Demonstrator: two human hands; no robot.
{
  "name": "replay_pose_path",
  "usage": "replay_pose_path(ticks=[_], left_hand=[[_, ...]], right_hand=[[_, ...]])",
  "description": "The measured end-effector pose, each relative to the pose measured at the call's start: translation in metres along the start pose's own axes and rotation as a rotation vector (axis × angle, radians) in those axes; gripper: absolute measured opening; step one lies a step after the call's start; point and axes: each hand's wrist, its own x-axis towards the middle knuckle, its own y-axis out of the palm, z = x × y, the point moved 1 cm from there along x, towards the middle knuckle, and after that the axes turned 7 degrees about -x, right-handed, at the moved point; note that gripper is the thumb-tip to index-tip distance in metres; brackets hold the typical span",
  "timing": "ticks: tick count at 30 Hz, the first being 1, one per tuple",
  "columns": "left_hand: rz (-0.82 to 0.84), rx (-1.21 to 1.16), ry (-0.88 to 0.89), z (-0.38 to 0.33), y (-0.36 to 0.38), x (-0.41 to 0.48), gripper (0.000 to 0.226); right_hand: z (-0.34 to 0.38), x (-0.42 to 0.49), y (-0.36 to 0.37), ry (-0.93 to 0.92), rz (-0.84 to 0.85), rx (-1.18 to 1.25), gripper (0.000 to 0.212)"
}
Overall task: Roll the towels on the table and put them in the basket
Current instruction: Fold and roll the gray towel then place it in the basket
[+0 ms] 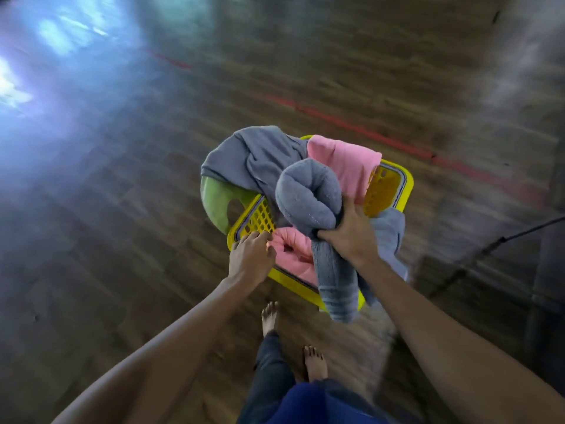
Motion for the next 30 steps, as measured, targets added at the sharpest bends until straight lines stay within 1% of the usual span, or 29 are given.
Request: replay_pose_path(ticks=[3,6,8,12,16,20,24,26,30], left_hand=[[0.046,-0.004,-0.003,0.028,0.007,0.04,0.03],[0.037,-0.008,0.036,0.055,0.013,0.065,0.043],[0.047,0.018,0.096,0.072,0.023,0.077,0.053],[0.082,0.07,0.183,0.096,0.05,0.098,0.06],[0.08,0.085,0.266,0.103,0.072,0.124,0.063],[0.091,0.12,0.288,0.111,0.092,0.132,0.064],[0.05,0.199,0.312,0.114,0.103,0.129,0.068],[0.048,0.232,0.305,0.115,0.105,0.13,0.069],[0.041,0.24,0.315,0.115,0.106,0.131,0.068]], right_hand=[[0.008,0.034,0.033,0.007,0.06,-0.148,0.098],[0.005,0.054,0.076,0.04,0.169,-0.295,0.104],[-0.003,0.061,0.102,0.057,0.215,-0.377,0.102],[-0.021,0.072,0.148,-0.002,0.268,-0.535,0.096],[-0.048,0.083,0.187,-0.095,0.321,-0.623,0.091],[-0.084,0.088,0.222,-0.144,0.306,-0.636,0.084],[-0.11,0.087,0.249,-0.12,0.368,-0.656,0.099],[-0.118,0.086,0.259,-0.079,0.384,-0.686,0.102],[-0.124,0.087,0.266,-0.041,0.399,-0.702,0.113]])
